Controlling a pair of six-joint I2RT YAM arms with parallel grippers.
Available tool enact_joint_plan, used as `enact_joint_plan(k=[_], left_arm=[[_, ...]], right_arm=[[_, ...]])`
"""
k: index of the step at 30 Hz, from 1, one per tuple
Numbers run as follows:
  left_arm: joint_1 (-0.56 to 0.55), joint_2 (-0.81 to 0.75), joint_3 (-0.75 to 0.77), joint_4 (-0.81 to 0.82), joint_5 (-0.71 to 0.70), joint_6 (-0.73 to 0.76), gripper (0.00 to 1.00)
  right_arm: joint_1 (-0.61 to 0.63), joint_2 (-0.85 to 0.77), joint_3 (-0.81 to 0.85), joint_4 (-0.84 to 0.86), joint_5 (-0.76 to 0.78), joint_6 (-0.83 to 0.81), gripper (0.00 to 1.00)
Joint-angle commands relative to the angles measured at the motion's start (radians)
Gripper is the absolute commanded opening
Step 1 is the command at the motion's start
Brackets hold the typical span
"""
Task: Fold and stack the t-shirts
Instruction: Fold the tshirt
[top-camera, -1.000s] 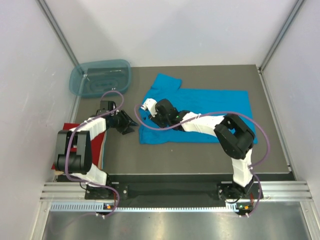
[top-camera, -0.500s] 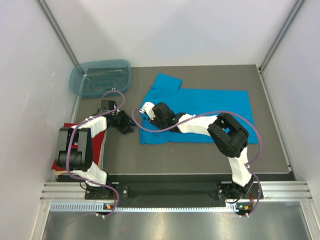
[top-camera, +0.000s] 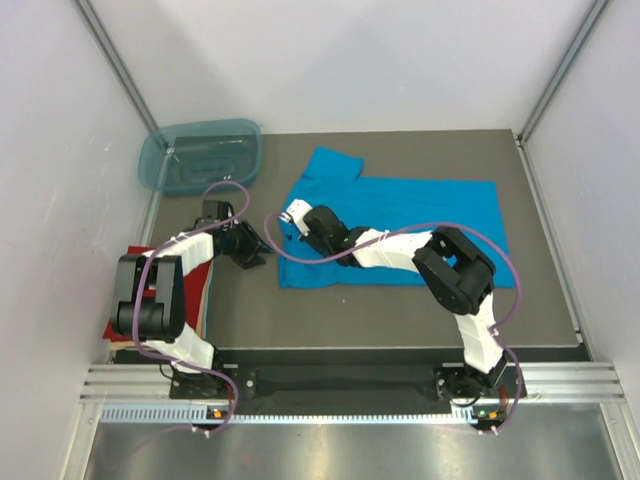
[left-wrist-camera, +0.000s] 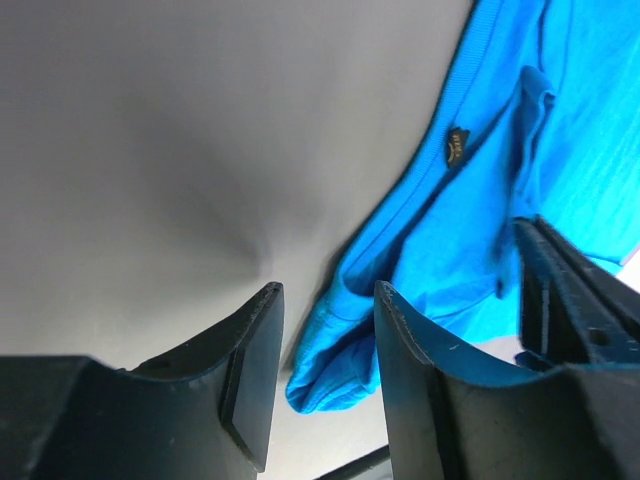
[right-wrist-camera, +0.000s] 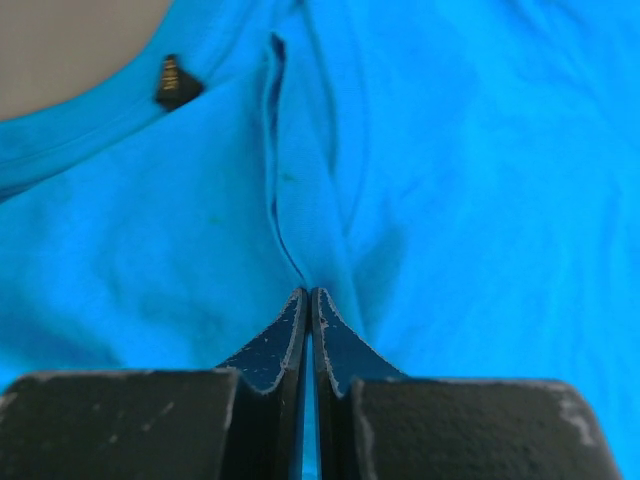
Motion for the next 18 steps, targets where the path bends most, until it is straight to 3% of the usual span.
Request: enact_joint_plan(k=[1,18], left_arm=[[-0.002,-0.033,0.015,-0.007,-0.035,0.029,0.46],[-0.036,-0.067,0.032,-0.053,-0.098,0.059,0.47]], right_arm=[[0.013,-0.040,0.026,0.061,0.082,0.028,0.00],[-0.086,-0.031,0.090,0.030,0.060,0.050,0.00]])
